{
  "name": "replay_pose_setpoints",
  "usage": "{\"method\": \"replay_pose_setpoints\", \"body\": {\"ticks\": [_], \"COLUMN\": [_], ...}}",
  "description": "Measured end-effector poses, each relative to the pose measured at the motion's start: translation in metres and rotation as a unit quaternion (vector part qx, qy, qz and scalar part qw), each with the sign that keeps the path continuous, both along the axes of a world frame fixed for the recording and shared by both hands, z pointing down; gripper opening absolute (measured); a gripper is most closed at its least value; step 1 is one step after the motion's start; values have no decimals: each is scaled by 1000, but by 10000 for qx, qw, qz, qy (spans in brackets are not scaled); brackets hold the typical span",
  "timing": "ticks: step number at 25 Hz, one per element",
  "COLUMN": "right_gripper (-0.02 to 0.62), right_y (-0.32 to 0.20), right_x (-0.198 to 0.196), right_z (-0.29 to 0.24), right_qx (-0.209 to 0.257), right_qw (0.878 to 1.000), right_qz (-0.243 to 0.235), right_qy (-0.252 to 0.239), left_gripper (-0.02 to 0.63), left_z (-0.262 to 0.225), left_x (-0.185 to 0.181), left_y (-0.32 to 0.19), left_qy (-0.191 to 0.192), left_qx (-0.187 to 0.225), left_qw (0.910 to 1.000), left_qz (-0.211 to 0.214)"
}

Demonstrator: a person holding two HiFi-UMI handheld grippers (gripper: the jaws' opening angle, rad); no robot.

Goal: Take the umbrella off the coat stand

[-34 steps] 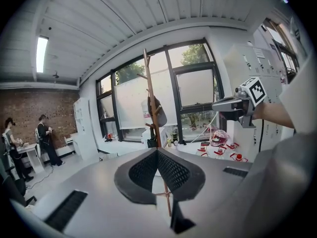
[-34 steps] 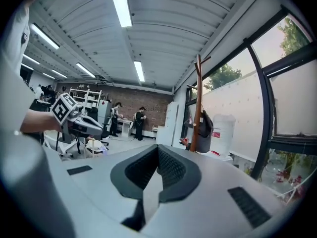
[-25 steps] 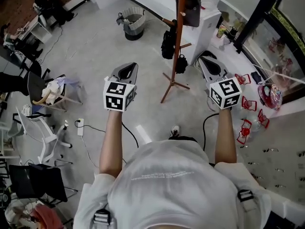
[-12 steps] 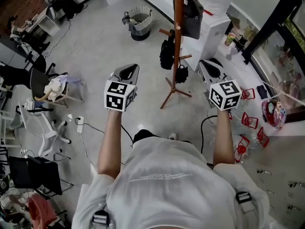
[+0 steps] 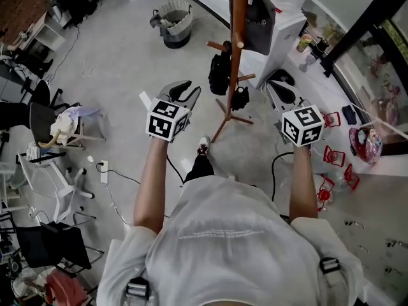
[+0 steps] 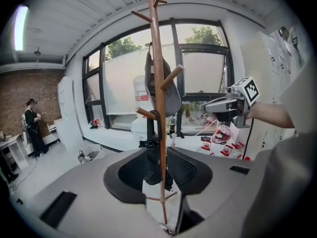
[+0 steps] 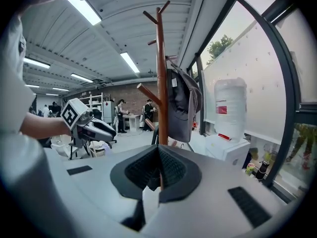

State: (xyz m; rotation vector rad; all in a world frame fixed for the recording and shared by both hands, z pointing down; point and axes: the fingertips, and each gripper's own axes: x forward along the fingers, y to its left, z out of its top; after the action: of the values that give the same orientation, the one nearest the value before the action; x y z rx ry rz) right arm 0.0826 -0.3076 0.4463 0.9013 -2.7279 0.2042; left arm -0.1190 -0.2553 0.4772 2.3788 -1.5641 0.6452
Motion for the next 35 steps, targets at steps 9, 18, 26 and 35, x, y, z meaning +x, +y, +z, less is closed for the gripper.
{"method": "replay_pose_setpoints", "body": {"ticks": [9,18,26,35], "right_gripper": [25,25,25,25], "right_y": [-32,-61,-71,-65], "right_x": [-31,-30,-17,-15], "right_z": [28,45,61,73], "right_qx": [-312,-550,-848,-1128], "right_qw": [9981,9927,9828,9720], "right_qz": [341,779,1377,1774], "right_qy": [418,733,892,1047], "left_gripper": [305,383,416,430], "left_z": [57,119,157,196], "left_x": [11,23,34,58], "left_y": [-69,-107,-123,-126], "left_qy": [251,54,244,1118], "left_qx": [-554,-1375,-1690,-2082], "left_qw": [9910,9686,9505,9165], "left_qz": [1191,2071,2598,3229]}}
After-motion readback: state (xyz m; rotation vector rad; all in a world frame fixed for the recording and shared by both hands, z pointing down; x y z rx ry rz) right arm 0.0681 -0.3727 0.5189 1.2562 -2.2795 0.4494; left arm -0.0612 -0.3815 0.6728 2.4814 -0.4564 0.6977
